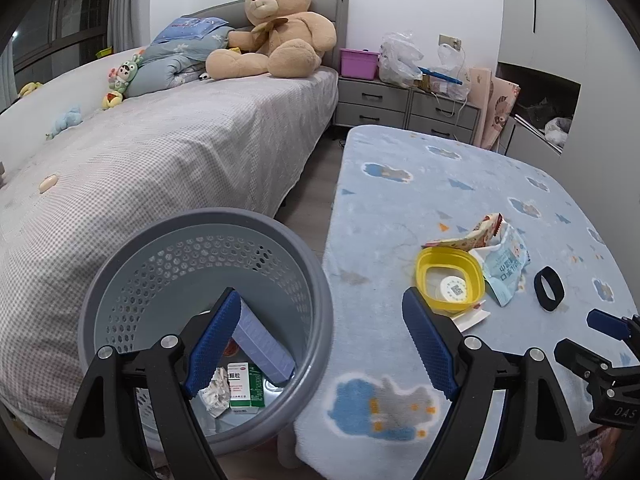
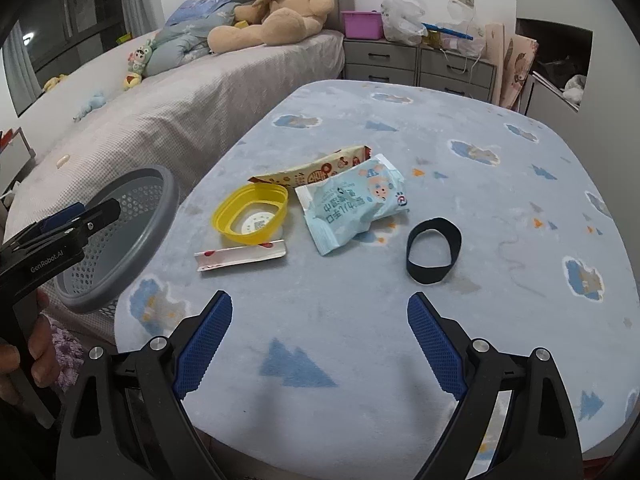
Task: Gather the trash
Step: 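Move both tools back to the table and grasp the black elastic band with the right tool, then grasp the yellow plastic lid with the left tool while right holds the band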
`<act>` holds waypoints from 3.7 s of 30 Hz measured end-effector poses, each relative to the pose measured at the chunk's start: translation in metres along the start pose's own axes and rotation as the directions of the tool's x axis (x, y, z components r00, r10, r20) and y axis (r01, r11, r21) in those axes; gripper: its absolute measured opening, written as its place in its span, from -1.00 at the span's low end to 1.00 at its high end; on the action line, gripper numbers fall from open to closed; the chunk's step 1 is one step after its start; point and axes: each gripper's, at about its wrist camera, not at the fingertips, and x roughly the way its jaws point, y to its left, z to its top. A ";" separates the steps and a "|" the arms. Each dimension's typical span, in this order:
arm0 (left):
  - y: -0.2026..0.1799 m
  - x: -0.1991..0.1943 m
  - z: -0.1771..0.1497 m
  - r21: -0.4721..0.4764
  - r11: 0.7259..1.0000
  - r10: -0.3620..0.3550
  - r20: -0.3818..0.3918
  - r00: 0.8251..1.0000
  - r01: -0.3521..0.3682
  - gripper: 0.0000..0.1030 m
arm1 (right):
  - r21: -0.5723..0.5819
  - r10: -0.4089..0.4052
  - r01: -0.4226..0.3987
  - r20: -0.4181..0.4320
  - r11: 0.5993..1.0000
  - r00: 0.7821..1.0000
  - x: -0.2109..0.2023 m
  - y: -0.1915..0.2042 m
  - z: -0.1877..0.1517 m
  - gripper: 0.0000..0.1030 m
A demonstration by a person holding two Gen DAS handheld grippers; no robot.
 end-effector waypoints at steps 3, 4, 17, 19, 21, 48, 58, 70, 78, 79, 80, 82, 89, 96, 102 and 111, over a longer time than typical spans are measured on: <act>-0.005 0.003 0.000 0.006 1.000 -0.009 -0.011 1.000 0.009 0.54 | 0.016 -0.010 0.010 -0.009 1.000 1.000 0.004 -0.013 -0.001 0.70; -0.006 0.004 0.000 0.008 1.000 -0.012 -0.014 1.000 0.012 0.54 | 0.023 -0.011 0.011 -0.014 1.000 1.000 0.006 -0.018 -0.001 0.70; -0.023 0.020 0.000 0.032 0.999 -0.026 -0.055 0.998 0.028 0.54 | 0.122 -0.047 0.059 -0.101 0.991 0.994 0.053 -0.072 0.006 0.70; -0.023 0.023 -0.001 0.030 0.999 -0.031 -0.064 0.997 0.033 0.54 | 0.124 -0.056 0.069 -0.105 0.990 0.993 0.059 -0.076 0.009 0.70; -0.024 0.025 0.000 0.030 0.999 -0.033 -0.068 0.997 0.035 0.54 | 0.123 -0.067 0.080 -0.111 0.989 0.992 0.066 -0.079 0.012 0.69; -0.050 0.049 0.000 0.047 0.988 -0.135 -0.160 0.978 0.144 0.54 | 0.092 -0.058 0.064 -0.066 0.994 0.996 0.068 -0.071 0.024 -0.68; -0.070 0.059 0.012 0.078 0.971 -0.206 -0.220 0.953 0.228 0.54 | 0.113 -0.034 0.037 -0.027 0.993 0.999 0.056 -0.074 0.029 -0.68; -0.096 0.089 0.026 0.137 0.957 -0.210 -0.281 0.937 0.255 0.54 | 0.139 -0.009 0.011 -0.015 0.990 1.000 0.051 -0.080 0.031 -0.68; -0.098 0.106 0.023 0.128 0.955 -0.217 -0.315 0.924 0.268 0.54 | 0.143 0.008 -0.004 -0.027 0.990 1.000 0.053 -0.079 0.029 -0.68; -0.099 0.107 0.023 0.124 0.954 -0.221 -0.318 0.922 0.272 0.54 | 0.144 0.009 -0.004 -0.028 0.990 1.000 0.053 -0.079 0.029 -0.68; -0.100 0.109 0.023 0.121 0.954 -0.225 -0.323 0.919 0.276 0.54 | 0.144 0.010 -0.005 -0.029 0.990 1.000 0.054 -0.079 0.029 -0.68; -0.100 0.112 0.024 0.117 0.953 -0.228 -0.328 0.917 0.279 0.54 | 0.145 0.013 -0.008 -0.031 0.989 0.999 0.055 -0.079 0.030 -0.68; -0.102 0.116 0.025 0.118 0.953 -0.229 -0.327 0.917 0.280 0.49 | 0.146 0.017 -0.012 -0.034 0.989 0.999 0.056 -0.078 0.029 -0.68; -0.106 0.112 0.024 0.132 0.949 -0.236 -0.309 0.921 0.287 0.33 | 0.150 0.016 -0.010 -0.035 0.989 0.999 0.057 -0.079 0.028 -0.68; -0.101 0.101 0.025 0.120 0.953 -0.238 -0.274 0.932 0.279 0.33 | 0.150 0.015 -0.010 -0.034 0.989 0.999 0.056 -0.079 0.026 -0.68; -0.076 0.070 0.028 0.114 0.968 -0.201 -0.181 0.963 0.224 0.33 | 0.138 0.015 -0.011 -0.025 0.990 1.000 0.051 -0.076 0.026 -0.68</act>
